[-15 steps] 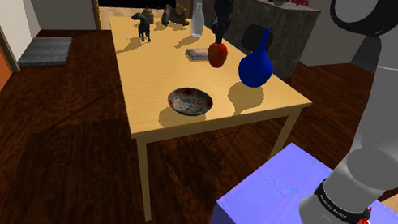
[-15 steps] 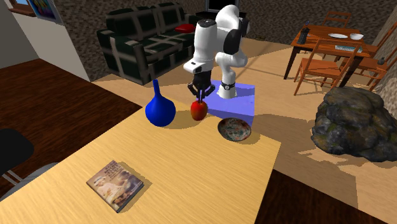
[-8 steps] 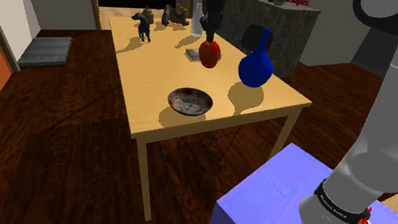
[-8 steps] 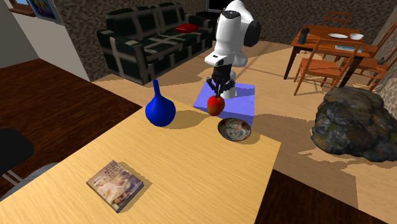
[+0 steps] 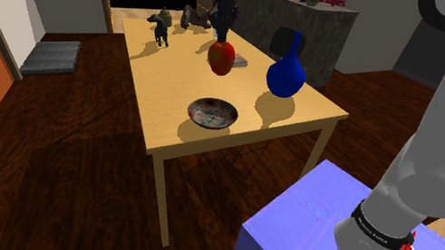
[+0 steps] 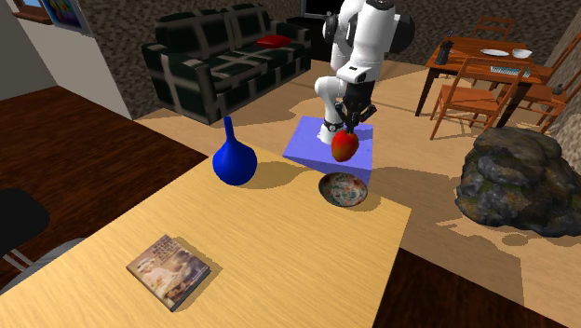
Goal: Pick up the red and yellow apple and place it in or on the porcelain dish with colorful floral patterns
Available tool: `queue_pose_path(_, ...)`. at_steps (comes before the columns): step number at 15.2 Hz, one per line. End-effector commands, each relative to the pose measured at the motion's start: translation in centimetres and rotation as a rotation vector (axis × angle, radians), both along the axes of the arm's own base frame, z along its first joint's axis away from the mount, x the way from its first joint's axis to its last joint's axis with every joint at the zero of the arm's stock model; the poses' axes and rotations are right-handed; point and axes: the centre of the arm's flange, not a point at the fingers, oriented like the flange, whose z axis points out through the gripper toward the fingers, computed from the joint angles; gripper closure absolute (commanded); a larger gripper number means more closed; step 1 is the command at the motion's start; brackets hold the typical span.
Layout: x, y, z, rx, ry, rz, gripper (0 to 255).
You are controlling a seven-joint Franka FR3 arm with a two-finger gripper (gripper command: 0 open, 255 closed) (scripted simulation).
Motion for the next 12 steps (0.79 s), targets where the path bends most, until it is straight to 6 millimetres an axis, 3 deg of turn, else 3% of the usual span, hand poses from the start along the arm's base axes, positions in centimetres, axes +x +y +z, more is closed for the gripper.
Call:
queue_pose_path(1,-0.6,1.7,-0.2,-0.001,0.001,-0.001,255)
queue_pose_path(12,-0.6,1.7,-6.0,-0.001,0.001,-0.001,255)
